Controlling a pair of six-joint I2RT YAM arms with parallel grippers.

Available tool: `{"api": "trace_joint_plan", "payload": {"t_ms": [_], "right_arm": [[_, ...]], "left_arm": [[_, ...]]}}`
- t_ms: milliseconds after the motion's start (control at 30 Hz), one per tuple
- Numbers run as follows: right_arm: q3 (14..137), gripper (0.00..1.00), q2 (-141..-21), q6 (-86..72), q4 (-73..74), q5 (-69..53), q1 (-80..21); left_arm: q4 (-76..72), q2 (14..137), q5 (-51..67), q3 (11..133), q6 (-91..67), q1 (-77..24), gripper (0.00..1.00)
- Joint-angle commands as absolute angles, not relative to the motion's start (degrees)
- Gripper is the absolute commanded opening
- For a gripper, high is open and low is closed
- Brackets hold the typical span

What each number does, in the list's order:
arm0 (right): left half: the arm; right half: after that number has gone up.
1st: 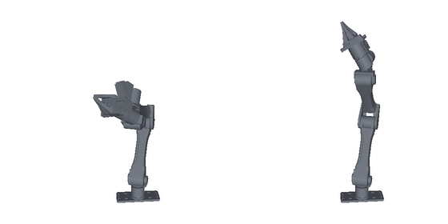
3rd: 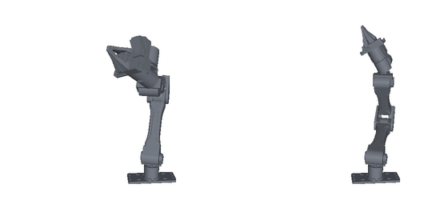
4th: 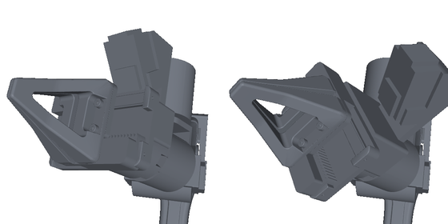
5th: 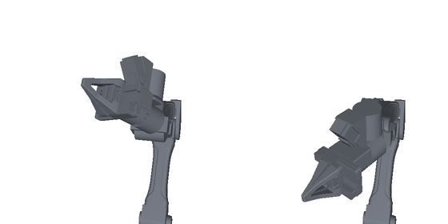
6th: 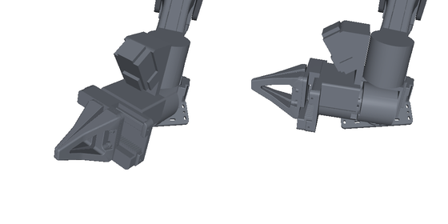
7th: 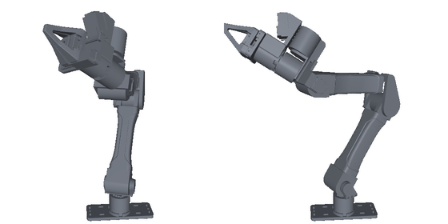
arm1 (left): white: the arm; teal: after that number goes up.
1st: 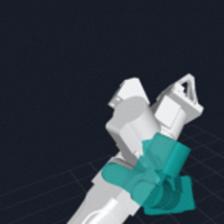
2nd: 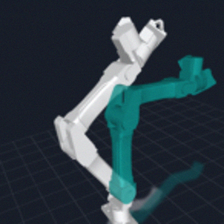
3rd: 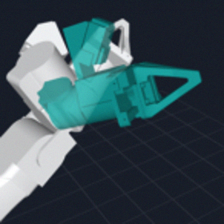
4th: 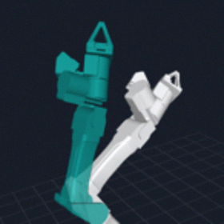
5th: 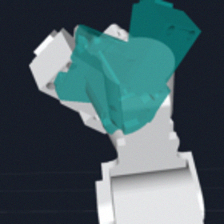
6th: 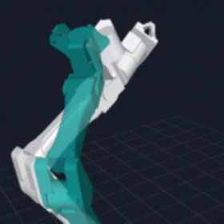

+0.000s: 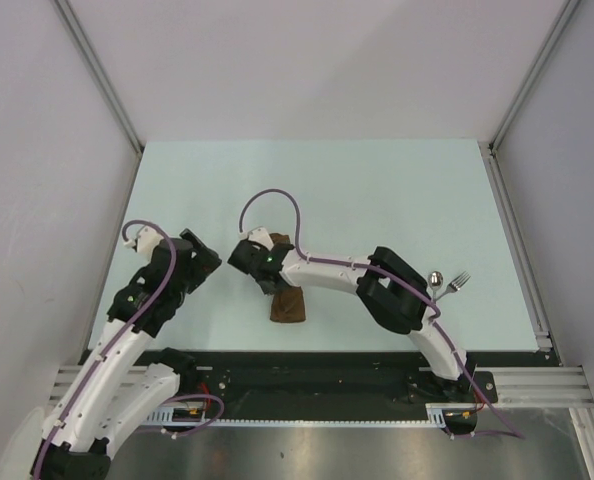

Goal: Fold the napkin into a case and place the utensils inside
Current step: Pick up the smaller rectangle-folded napkin from the center of the board, then turn over the smaller rectangle-folded napkin at the center of the board.

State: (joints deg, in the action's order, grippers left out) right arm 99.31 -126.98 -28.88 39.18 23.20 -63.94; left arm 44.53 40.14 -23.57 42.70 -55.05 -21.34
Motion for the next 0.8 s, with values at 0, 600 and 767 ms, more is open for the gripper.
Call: {"api": "trace_joint_plan", "payload": {"t_ms": [0,600,767], "right_arm": [[102.0,0.0,-129.6,-31.7,43.0,27.9,-65.1],[57.4,0.0,-100.1,-40.1,-11.3,-44.2,-52.8],[47.2,0.0,-101.1,-49.1,-29.7,-53.9,-49.6]], "left_arm": [[47.6,41.2,-27.5,46.6,-56.3,-21.0,1.0],[37.7,45.7,-17.1,47.0,-44.7,-20.9,1.0],[33.7,48.1,-10.6,46.2,-40.3,-20.9,0.99]]}}
